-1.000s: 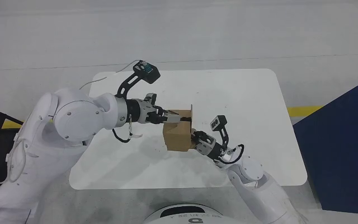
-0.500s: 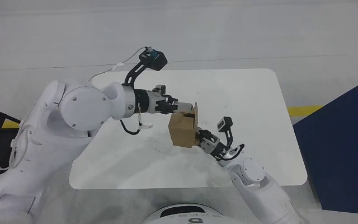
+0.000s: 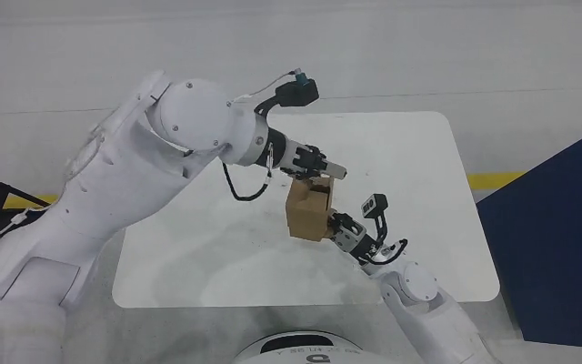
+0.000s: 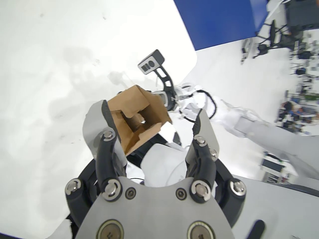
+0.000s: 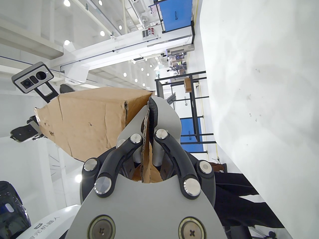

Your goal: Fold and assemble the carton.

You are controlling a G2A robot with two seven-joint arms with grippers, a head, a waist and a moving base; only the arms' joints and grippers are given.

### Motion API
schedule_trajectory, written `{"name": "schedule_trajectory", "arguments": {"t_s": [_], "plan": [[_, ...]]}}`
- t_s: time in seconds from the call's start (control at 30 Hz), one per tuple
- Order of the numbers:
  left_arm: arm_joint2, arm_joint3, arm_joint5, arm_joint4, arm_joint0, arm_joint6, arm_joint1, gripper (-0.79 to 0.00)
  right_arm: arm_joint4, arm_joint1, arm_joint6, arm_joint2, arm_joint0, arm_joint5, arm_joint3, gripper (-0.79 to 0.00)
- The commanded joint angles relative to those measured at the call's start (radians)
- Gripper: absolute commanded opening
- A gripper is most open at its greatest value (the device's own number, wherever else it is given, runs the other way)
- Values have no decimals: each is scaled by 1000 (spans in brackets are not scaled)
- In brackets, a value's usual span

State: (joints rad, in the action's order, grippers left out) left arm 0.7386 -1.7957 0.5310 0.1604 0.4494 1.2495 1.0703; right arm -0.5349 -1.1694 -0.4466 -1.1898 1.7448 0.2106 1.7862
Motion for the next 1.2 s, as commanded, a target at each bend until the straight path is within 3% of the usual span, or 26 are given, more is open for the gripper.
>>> {"name": "schedule_trajectory", "arguments": {"t_s": [0.0,0.03,0.1,0.17,0.23,0.37,0.6,0.93,1.07,1.17], "plan": [[10,40,24,98,7,-11,7,-394,-3,0,-3,-1,0,2,-2,-785],[10,55,32,144,13,-7,11,-397,-4,0,-4,-2,-2,2,-4,-785],[9,87,42,235,25,-4,20,-302,-6,-1,-5,0,-7,0,-8,-785],[-2,108,56,265,24,-17,27,-86,-7,-2,-5,2,-12,-2,-12,-785],[-19,124,61,289,23,-21,32,-40,-11,-3,-3,3,-17,-4,-15,-785],[-55,138,76,279,13,-41,41,-25,-14,-5,-2,7,-25,-7,-22,-785],[-76,192,52,294,22,-60,51,-62,-8,-7,-1,11,-31,-10,-22,-785],[-35,261,13,418,71,-53,53,-157,-2,-9,1,13,-35,-17,-18,-785],[-47,261,16,391,72,-50,54,-326,1,-10,-2,16,-39,-16,-15,-785],[-63,265,22,378,63,-37,58,-394,6,-11,-1,18,-39,-16,-13,-785]]}}
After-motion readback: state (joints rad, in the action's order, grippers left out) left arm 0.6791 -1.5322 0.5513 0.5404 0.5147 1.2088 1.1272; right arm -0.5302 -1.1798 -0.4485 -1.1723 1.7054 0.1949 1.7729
